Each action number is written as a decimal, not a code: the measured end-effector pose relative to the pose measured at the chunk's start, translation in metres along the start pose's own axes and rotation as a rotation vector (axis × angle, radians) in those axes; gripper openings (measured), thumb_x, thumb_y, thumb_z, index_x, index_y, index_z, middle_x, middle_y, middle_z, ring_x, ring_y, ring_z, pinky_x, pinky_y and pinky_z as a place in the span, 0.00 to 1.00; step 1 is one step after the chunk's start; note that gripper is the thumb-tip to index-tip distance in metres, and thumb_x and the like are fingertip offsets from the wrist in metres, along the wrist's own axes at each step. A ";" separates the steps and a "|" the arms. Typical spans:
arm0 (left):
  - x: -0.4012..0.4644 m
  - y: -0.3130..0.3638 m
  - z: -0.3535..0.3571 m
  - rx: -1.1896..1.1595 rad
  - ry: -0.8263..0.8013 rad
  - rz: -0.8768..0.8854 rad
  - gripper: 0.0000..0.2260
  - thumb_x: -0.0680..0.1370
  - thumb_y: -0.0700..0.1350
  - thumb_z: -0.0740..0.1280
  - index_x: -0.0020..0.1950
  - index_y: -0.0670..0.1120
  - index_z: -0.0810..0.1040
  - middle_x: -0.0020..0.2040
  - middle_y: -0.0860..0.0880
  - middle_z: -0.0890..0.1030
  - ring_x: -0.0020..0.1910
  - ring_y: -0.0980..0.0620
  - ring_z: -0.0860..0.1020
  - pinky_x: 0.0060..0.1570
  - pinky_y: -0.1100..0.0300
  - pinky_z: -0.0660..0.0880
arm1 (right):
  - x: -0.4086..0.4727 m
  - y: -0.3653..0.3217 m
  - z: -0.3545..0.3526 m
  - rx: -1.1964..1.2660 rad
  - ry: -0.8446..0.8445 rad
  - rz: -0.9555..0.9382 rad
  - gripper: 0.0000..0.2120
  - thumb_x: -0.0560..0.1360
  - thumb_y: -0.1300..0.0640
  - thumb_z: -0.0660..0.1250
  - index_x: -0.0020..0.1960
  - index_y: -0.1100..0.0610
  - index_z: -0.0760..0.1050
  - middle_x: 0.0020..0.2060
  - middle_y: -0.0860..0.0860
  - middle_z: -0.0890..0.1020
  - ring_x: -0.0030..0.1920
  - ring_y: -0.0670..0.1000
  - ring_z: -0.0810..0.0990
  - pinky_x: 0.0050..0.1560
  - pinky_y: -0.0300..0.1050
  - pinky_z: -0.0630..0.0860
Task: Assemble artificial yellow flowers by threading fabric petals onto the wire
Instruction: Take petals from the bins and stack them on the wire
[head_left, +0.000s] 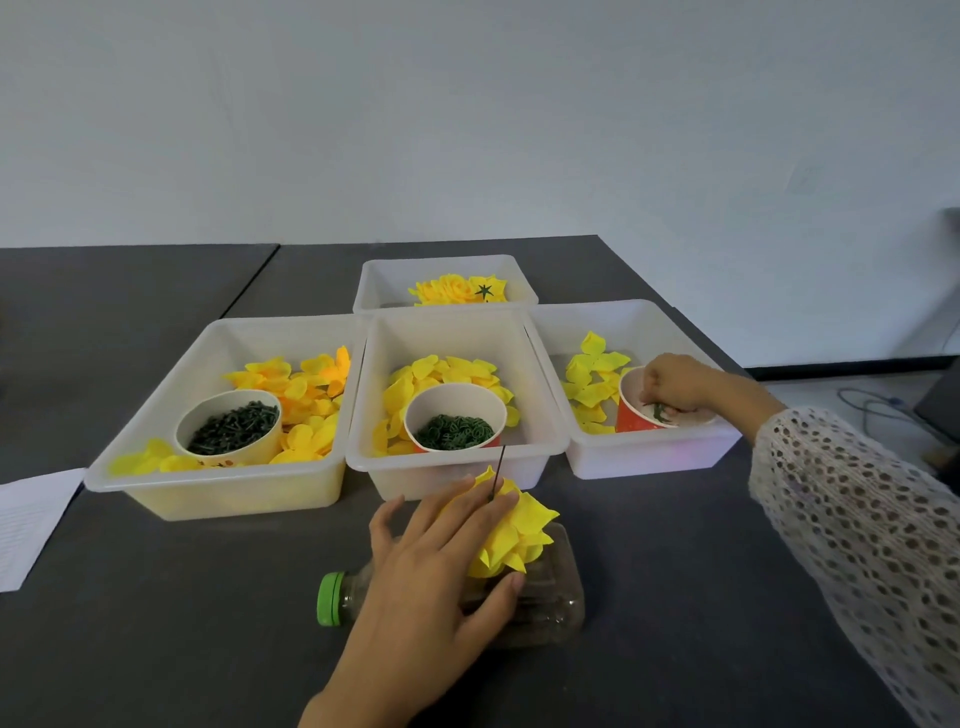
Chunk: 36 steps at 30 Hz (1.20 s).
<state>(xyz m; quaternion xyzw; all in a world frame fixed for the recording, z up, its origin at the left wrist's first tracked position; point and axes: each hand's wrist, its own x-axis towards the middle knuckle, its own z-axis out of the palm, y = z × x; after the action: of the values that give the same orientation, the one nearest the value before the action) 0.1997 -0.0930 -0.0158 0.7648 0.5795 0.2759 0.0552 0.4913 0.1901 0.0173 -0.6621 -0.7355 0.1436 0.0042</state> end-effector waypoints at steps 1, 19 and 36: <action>0.000 0.000 0.000 -0.005 0.005 0.001 0.26 0.78 0.65 0.57 0.75 0.66 0.59 0.74 0.69 0.61 0.75 0.67 0.53 0.73 0.46 0.49 | -0.002 -0.001 -0.001 -0.004 0.009 -0.014 0.08 0.76 0.61 0.66 0.38 0.59 0.73 0.35 0.56 0.81 0.32 0.52 0.75 0.32 0.42 0.68; -0.003 0.002 0.001 -0.027 0.014 0.003 0.26 0.78 0.62 0.58 0.76 0.64 0.60 0.76 0.68 0.59 0.76 0.68 0.52 0.73 0.44 0.50 | -0.152 -0.123 0.014 0.775 0.283 -0.563 0.09 0.76 0.68 0.64 0.43 0.55 0.75 0.31 0.53 0.80 0.26 0.49 0.78 0.30 0.39 0.76; -0.003 0.000 0.002 -0.022 0.032 0.022 0.24 0.78 0.61 0.59 0.74 0.63 0.63 0.75 0.67 0.60 0.76 0.67 0.52 0.72 0.43 0.49 | -0.194 -0.144 0.047 0.456 0.598 -0.847 0.08 0.75 0.65 0.68 0.54 0.61 0.80 0.43 0.52 0.84 0.43 0.46 0.83 0.46 0.40 0.80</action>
<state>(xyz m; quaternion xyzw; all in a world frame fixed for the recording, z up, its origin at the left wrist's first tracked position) 0.1998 -0.0955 -0.0183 0.7661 0.5687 0.2951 0.0513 0.3658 -0.0208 0.0395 -0.3034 -0.8542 0.0908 0.4123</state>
